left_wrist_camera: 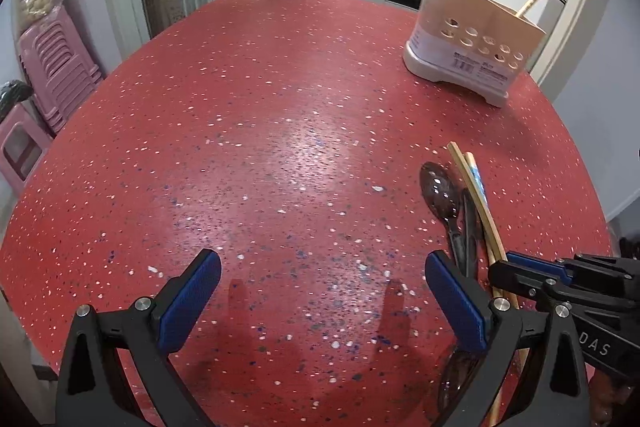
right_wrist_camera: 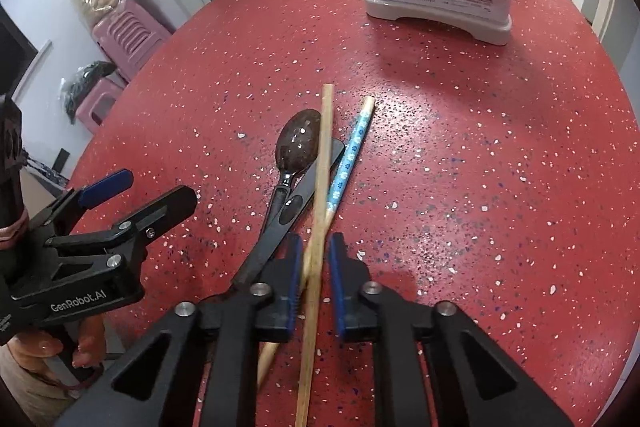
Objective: Organize utensils
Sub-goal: 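Grasp a wooden chopstick with the right tool while the left tool grasps a dark spoon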
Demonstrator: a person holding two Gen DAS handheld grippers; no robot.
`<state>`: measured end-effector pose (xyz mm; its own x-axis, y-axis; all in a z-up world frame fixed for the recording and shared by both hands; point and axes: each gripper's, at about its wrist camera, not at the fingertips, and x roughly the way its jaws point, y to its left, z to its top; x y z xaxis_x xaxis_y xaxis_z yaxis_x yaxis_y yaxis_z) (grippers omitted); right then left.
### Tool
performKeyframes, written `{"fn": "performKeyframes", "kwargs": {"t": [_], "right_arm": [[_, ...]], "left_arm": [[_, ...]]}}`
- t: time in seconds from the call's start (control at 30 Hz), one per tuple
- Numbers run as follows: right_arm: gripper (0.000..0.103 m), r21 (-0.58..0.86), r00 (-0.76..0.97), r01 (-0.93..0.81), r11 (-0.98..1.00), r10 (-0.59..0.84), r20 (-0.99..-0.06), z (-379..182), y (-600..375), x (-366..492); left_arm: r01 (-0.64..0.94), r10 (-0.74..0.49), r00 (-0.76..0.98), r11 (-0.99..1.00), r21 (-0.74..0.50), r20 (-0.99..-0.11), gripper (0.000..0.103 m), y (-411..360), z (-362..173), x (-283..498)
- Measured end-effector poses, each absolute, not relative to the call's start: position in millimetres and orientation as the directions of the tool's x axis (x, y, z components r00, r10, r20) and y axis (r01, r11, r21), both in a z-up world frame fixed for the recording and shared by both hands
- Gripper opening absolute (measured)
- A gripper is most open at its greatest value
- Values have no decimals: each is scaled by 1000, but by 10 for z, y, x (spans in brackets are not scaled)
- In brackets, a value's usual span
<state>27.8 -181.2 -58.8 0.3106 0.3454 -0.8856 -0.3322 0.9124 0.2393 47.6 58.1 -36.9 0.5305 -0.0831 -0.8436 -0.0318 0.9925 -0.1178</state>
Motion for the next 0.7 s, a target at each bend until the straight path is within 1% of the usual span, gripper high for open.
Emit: {"fn": "performKeyframes", "kwargs": {"t": [0.3,0.57,0.6,0.67,0.7], "right_arm": [[7,292,321,-292,911,381,-867,-590,-2034,267],[7,324,347,-259,910,401,-848,-530,-2258,250],[7,326,350,-257,910,401,-846,-523,-2283,244],[7,330,354,-250,910,403,-844,-515,-2320,231],[7,335,355,-244,910,405,-843,-512,-2347,229]], "left_arm": [[23,-117,507,992,-122,-854,103,431,-355,509],[134,-161,466,985,-110,-870,103,88,-356,591],[149,-166,455,983,-109,-875,98,38,-367,604],[163,-172,435,980,-110,-884,93,-21,-393,622],[166,-166,435,981,-102,-885,92,-49,-395,623]]}}
